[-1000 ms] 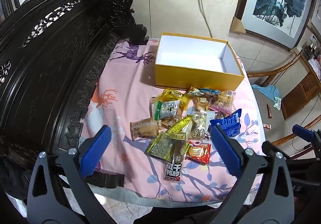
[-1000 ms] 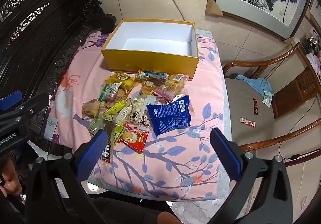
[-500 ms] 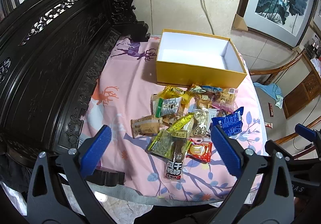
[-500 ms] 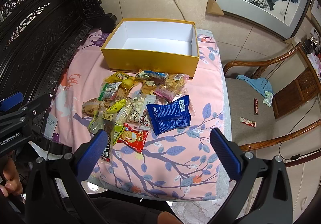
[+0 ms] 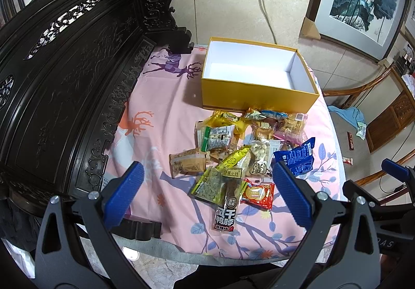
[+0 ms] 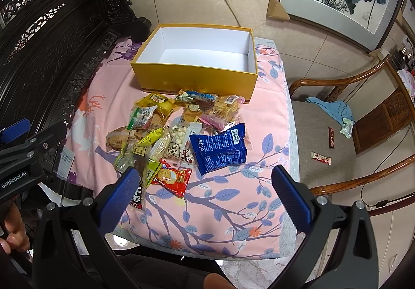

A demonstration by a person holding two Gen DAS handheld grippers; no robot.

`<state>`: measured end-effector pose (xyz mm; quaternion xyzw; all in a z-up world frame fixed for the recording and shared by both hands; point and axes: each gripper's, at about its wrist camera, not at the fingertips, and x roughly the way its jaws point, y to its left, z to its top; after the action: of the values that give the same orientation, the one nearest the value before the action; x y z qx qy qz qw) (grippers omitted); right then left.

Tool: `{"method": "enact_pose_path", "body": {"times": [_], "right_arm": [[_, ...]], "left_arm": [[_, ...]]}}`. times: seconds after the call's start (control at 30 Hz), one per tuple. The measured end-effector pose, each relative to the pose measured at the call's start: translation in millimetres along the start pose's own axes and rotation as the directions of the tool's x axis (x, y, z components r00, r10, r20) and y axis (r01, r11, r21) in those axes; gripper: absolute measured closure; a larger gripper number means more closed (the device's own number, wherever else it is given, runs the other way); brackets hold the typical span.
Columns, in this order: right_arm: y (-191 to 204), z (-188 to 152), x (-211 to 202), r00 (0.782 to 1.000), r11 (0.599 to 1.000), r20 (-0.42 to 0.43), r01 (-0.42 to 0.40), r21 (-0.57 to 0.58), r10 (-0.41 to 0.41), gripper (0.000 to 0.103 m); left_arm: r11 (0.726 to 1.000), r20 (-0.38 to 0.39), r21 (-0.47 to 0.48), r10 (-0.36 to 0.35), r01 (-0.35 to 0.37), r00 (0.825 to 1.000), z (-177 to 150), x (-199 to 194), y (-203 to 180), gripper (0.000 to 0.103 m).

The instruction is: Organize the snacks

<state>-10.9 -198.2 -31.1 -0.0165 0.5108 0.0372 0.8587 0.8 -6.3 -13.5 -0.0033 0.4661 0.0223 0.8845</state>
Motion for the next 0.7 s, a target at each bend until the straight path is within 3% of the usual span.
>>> {"method": "enact_pose_path", "body": {"times": [0.7], "right_arm": [[-0.8, 0.2, 0.7, 1.000, 1.000, -0.001, 0.000, -0.001, 0.000, 0.001]], "left_arm": [[1.000, -0.003, 0.001, -0.001, 0.001, 1.000, -0.4, 1.1, -0.4, 0.002]]}}
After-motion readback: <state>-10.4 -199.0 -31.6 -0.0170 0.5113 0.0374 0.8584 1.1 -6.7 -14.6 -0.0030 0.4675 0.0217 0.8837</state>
